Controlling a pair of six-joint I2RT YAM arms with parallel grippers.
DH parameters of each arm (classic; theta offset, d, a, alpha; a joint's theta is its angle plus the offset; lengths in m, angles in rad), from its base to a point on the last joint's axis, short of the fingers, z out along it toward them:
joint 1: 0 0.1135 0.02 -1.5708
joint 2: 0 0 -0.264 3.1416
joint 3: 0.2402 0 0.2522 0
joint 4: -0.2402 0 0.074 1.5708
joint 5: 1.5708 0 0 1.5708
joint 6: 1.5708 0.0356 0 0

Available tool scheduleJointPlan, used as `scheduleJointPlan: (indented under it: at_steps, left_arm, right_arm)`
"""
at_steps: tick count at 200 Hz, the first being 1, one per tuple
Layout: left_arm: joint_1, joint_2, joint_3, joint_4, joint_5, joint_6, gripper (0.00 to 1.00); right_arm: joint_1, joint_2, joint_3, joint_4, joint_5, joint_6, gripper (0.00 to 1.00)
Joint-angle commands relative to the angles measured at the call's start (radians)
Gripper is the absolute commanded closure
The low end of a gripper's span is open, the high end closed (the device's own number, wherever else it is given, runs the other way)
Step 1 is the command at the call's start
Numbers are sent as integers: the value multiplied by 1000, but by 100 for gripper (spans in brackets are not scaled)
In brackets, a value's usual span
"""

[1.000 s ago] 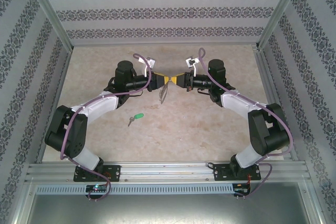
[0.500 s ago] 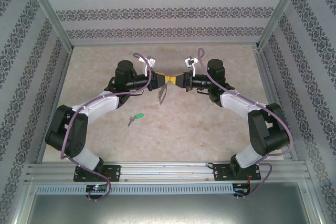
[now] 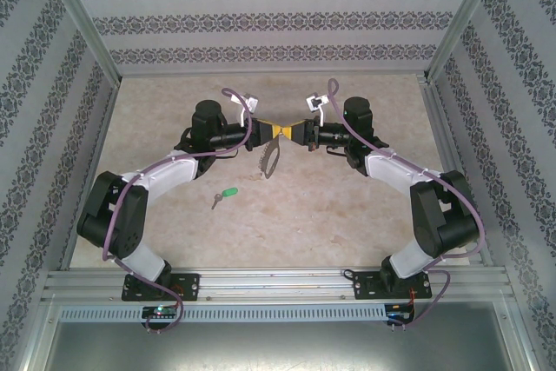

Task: Put the keys on the keyring

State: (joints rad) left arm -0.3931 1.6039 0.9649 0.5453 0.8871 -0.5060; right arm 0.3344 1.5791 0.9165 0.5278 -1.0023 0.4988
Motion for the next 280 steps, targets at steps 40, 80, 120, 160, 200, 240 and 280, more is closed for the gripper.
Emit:
scheduleJointPlan:
  at_steps: [40, 80, 120, 160, 200, 240, 280]
  left_arm:
    - [-45, 4, 27, 62, 22, 23, 100]
    - [-48, -61, -14, 65, -57, 72, 100]
    - [-47, -109, -50, 83, -88, 100, 100]
    - [-48, -125, -67, 105, -69, 120, 100]
    - [-49, -130, -52, 46, -42, 180, 100]
    - [-47, -132, -46, 17, -9, 216, 100]
    - [-47, -112, -29, 21, 29, 216, 100]
  right_arm:
    - [-5, -19, 27, 20, -11, -7, 87]
    - [-75, -114, -42, 51, 59, 36, 56]
    - [-86, -173, -106, 41, 143, 49, 53]
    - [-88, -182, -150, 66, 139, 63, 52]
    - [-87, -191, -159, 68, 74, 39, 55]
    - [-88, -196, -145, 87, -6, 25, 56]
    - [-71, -161, -121, 118, -52, 38, 56]
